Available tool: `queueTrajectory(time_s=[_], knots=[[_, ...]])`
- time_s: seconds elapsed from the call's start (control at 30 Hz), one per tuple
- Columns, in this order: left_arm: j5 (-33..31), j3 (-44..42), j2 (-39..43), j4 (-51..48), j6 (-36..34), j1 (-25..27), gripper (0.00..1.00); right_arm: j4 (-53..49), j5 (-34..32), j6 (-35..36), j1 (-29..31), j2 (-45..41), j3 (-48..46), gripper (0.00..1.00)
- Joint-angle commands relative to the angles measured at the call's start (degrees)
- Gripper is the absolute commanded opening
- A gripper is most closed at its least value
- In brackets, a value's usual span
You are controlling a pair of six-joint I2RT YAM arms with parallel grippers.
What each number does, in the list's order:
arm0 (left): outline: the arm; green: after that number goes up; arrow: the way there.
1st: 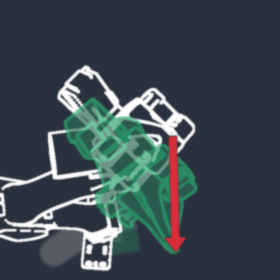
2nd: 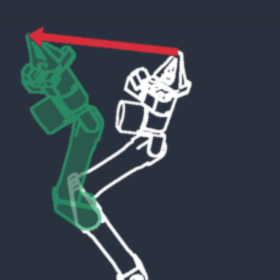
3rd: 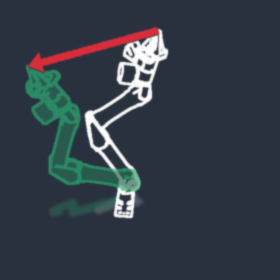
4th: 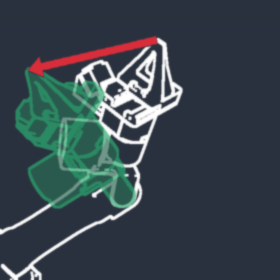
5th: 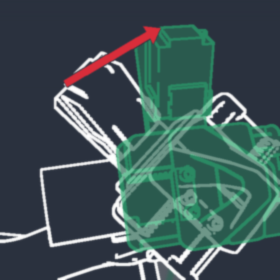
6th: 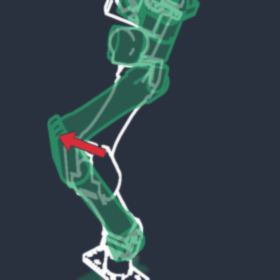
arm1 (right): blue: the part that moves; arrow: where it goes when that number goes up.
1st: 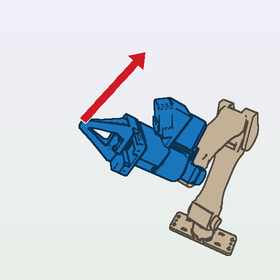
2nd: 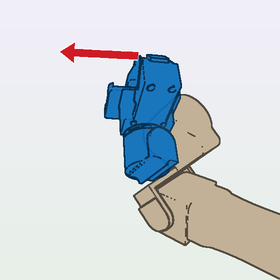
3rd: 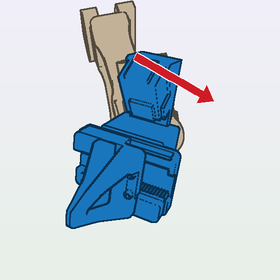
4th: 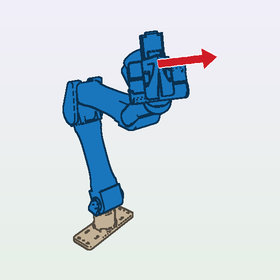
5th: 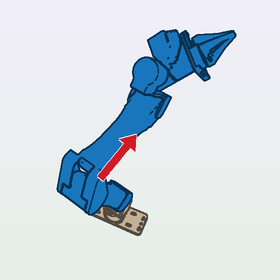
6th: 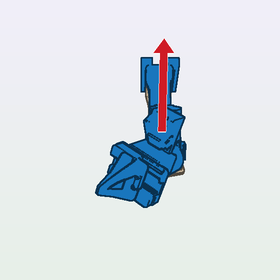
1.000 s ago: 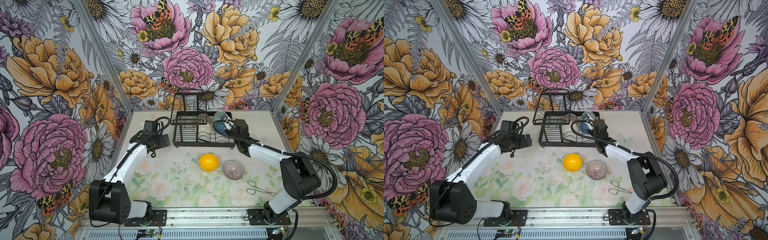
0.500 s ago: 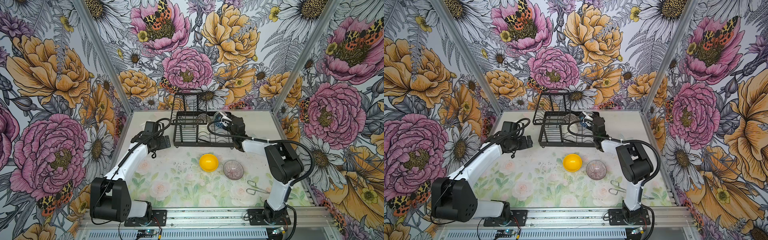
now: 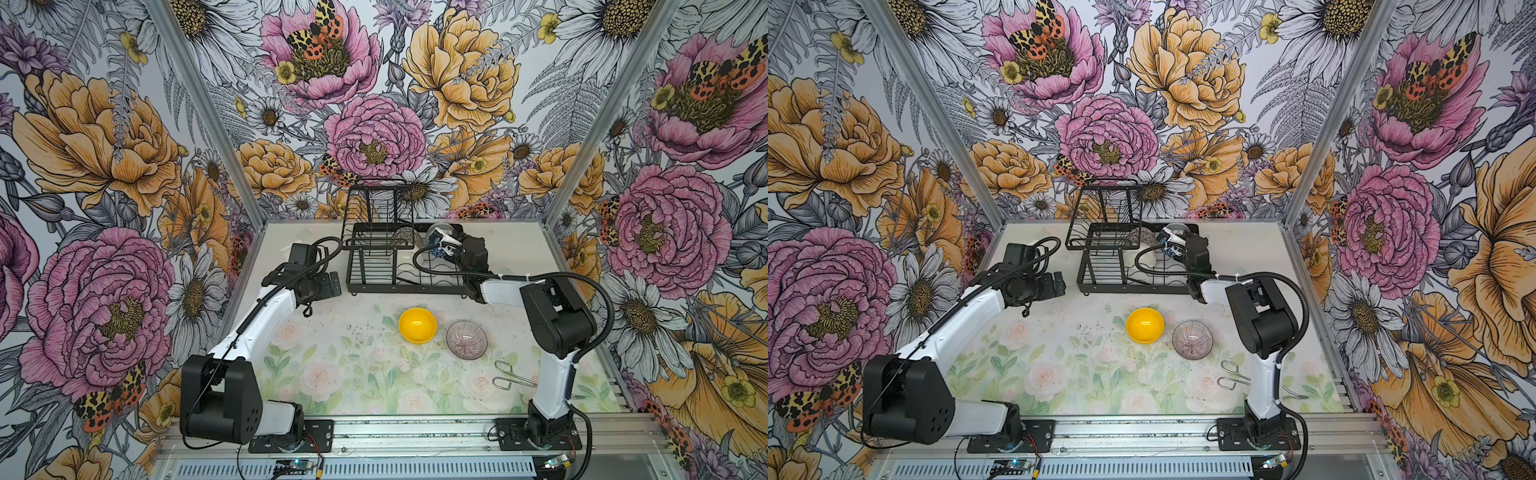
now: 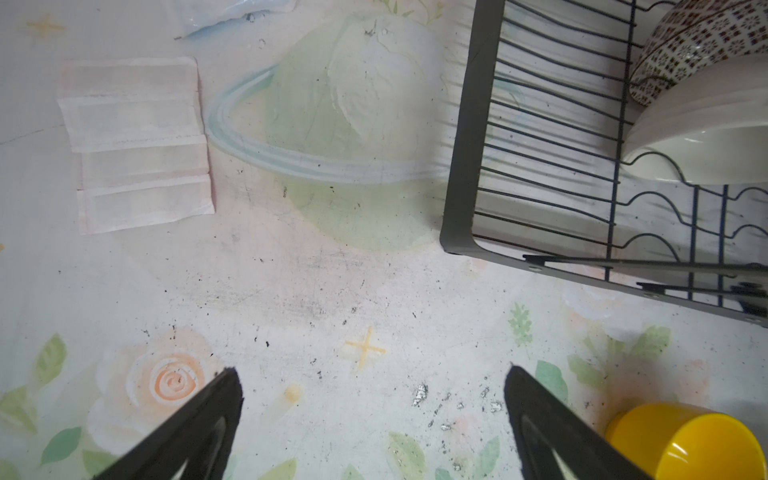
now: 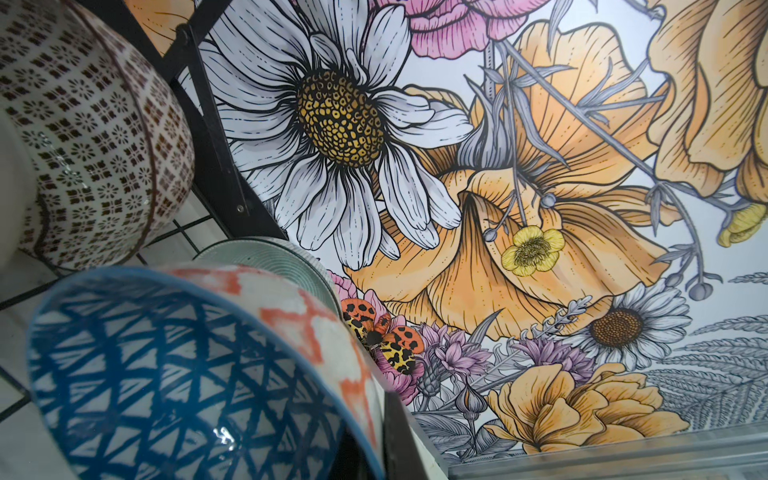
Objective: Load the bowls into the dish rack
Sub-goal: 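Carry the blue bowl with the right gripper into the rack beside the teal bowl, then lower the blue bowl upright into the rack slot with the right gripper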
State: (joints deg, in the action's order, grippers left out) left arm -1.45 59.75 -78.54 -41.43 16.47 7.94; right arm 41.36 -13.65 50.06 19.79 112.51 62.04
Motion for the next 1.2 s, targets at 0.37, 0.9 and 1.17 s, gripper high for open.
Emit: queueTrajectory(time_s=[0.37, 0.9, 1.17], knots=[[1.9, -0.2, 0.5, 1.6, -0.3, -0.8, 0.99, 10.4, -1.7, 4.5, 0.5, 4.7, 3.5, 0.0], [2.4, 0.5, 0.3, 1.6, -0.2, -0.6, 0.99, 16.4, -3.3, 9.9, 0.9, 9.2, 5.6, 0.0], [2.6, 0.9, 0.2, 1.5, -0.5, -0.6, 0.99, 17.4, -2.4, 13.3, 1.1, 11.0, 6.0, 0.0]])
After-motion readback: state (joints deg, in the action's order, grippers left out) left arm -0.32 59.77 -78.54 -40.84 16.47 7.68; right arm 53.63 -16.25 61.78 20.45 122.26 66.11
